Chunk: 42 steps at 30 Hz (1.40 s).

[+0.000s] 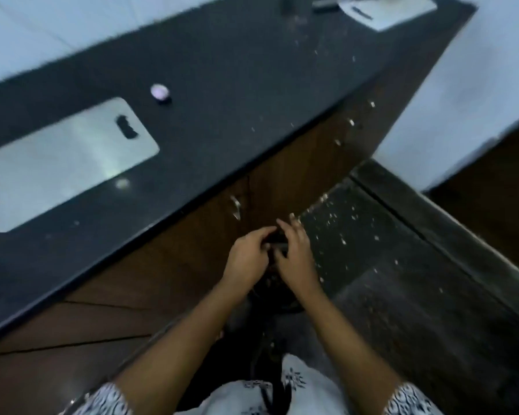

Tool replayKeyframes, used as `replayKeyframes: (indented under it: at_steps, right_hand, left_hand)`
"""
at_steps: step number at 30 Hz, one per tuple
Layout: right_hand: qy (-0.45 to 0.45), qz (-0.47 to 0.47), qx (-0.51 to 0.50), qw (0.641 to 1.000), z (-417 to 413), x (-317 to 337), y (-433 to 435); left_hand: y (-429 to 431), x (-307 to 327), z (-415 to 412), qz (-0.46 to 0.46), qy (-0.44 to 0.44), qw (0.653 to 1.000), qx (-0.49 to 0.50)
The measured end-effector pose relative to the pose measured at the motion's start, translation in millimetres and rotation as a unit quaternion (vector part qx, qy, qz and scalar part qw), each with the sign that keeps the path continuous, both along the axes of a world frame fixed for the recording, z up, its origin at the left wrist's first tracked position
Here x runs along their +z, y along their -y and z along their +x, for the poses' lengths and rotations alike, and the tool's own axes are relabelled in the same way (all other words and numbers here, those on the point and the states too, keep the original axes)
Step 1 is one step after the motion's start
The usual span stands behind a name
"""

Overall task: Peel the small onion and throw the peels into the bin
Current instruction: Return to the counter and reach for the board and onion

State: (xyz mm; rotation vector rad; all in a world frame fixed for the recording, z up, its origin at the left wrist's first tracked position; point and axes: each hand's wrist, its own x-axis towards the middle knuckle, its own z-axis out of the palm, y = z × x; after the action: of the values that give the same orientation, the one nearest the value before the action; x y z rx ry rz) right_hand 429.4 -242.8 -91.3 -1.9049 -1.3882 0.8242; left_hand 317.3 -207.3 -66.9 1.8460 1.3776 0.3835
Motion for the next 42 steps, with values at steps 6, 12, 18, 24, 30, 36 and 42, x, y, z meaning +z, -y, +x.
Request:
replayKeyframes:
  at_steps: [6,12,18,24,30,36,42]
  right_hand:
    - [-0.013,0.124,0.166,0.978,-71,91,-69]
    - [0.077,0.107,0.321,0.938,-177,117,-175]
    - [0.137,0.080,0.362,0.919,-240,95,-250]
    - [0.197,0.050,0.417,0.886,-259,77,-274]
    - [0.223,0.063,0.424,0.876,-250,66,-279]
    - [0.120,0.100,0.363,0.919,-230,73,-285]
    - [0.209,0.081,0.041,0.974,-169,92,-363]
  left_hand:
    - [-31,98,-114,0.110,0.083,0.981,0.134]
    - [-94,112,-232,0.141,-0.032,0.936,0.321]
    - [-157,61,-304,0.079,-0.186,0.929,0.311]
    - [-173,38,-338,0.087,-0.292,0.915,0.263]
    - [-172,31,-330,0.085,-0.315,0.909,0.259]
    - [-167,31,-320,0.083,-0.310,0.908,0.271]
    - [-168,34,-321,0.081,-0.283,0.913,0.284]
